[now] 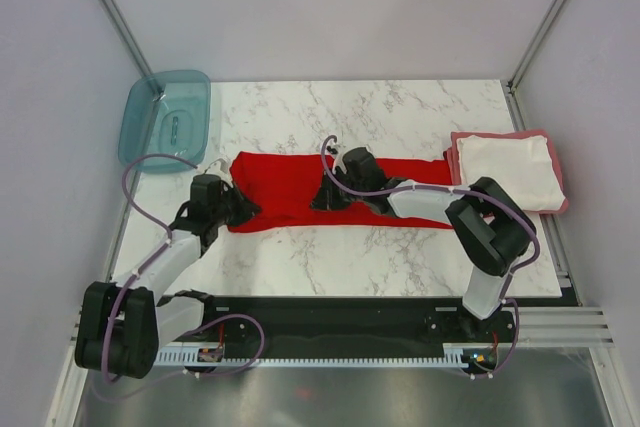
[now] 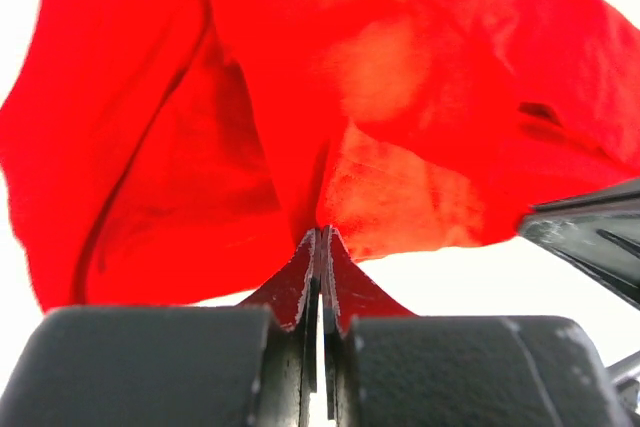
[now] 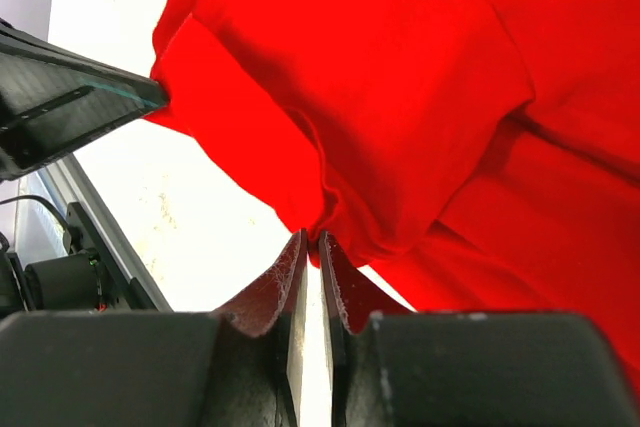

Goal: Fold and stack the t-shirts

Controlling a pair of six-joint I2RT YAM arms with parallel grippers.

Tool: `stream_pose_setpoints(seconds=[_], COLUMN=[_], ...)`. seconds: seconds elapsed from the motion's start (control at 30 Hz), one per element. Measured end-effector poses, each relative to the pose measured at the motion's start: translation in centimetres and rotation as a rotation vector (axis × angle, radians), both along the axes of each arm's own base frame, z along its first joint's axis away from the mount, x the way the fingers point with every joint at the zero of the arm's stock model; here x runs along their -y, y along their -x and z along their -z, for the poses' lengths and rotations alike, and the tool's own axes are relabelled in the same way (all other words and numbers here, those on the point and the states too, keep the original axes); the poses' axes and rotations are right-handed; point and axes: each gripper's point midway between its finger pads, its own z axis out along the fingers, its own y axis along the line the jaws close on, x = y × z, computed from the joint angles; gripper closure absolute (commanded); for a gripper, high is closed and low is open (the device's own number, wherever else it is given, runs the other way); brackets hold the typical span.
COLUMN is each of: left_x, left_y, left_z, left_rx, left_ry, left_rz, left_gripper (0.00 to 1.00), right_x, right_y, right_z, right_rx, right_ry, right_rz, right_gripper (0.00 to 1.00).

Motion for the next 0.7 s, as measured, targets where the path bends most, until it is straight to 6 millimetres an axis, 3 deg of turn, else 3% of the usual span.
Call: stream_pose_setpoints(seconds=[0.2, 0.47, 0.7], left_x=[-1.2, -1.7, -1.6], left_y=[0.7, 1.9, 1.4], left_z=[1.3, 4.1, 4.8], left_rx=[-0.066, -0.193, -0.235], left_ry=[-0.030, -0.057, -0.066], left_rz=[-0.076, -0.101, -0.103], left_gripper=[0.98, 0.96, 0.94], right_x=[0.3, 0.7, 0.6], right_y=[-0.1, -0.2, -0.3], right_z=[0.3, 2.4, 2.4], right_rx=[0.000, -0.035, -0.027], right_ry=[0.021, 0.069, 0.061], right_rz=[0.013, 0.034, 0.027], right_gripper=[0.83, 0.54, 0.46])
